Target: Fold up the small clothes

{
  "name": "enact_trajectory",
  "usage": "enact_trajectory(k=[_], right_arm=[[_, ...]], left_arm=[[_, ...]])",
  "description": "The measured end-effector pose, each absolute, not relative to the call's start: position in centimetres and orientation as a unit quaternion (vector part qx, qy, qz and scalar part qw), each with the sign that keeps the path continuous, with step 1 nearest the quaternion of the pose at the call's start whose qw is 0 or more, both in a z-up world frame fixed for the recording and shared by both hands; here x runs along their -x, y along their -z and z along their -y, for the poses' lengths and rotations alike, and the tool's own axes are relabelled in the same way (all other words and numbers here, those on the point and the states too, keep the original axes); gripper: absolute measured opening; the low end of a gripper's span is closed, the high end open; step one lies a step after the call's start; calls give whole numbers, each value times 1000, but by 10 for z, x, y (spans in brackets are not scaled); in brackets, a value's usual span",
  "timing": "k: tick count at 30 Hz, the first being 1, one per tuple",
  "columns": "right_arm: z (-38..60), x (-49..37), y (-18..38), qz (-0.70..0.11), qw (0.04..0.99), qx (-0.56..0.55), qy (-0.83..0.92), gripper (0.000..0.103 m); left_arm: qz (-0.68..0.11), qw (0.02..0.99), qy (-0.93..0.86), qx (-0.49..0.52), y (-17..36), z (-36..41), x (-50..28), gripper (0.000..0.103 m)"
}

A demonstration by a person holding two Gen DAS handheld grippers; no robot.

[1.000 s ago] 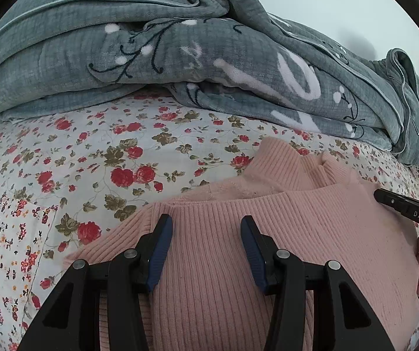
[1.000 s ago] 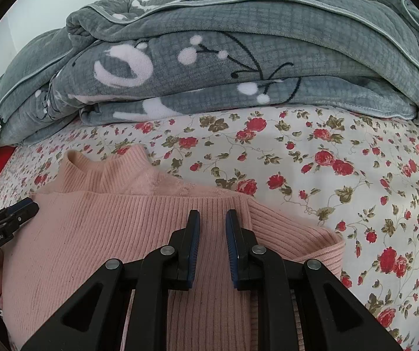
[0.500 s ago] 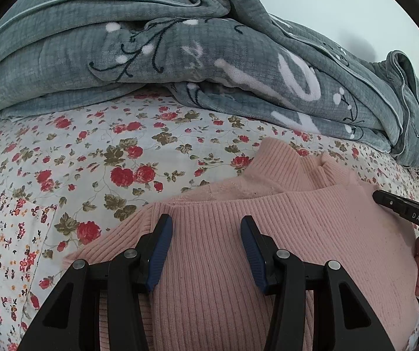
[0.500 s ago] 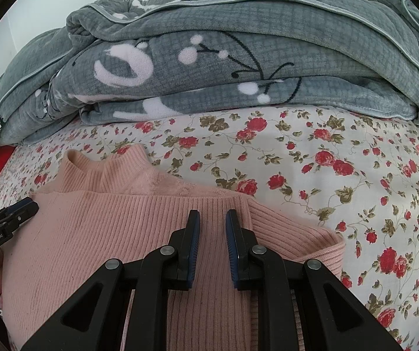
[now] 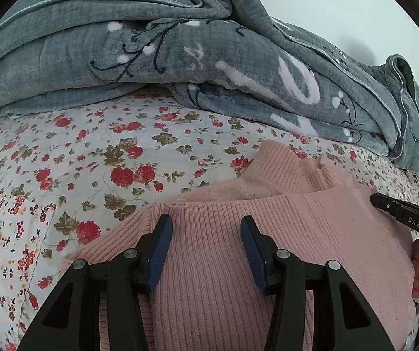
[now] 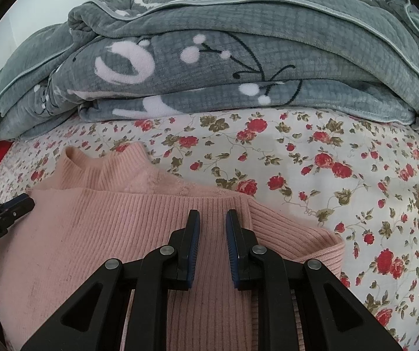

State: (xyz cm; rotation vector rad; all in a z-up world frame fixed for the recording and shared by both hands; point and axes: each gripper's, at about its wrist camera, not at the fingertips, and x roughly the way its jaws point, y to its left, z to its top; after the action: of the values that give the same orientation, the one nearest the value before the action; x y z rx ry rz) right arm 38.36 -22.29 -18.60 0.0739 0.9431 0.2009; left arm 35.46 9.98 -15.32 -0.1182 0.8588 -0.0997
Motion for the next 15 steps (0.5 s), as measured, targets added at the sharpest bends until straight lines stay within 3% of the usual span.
enact_trajectory(k=[15], right_arm=[[203, -379, 182, -450, 889, 41, -72, 24]], left_arm=[[-420, 905, 43, 48, 152, -96, -355, 49]])
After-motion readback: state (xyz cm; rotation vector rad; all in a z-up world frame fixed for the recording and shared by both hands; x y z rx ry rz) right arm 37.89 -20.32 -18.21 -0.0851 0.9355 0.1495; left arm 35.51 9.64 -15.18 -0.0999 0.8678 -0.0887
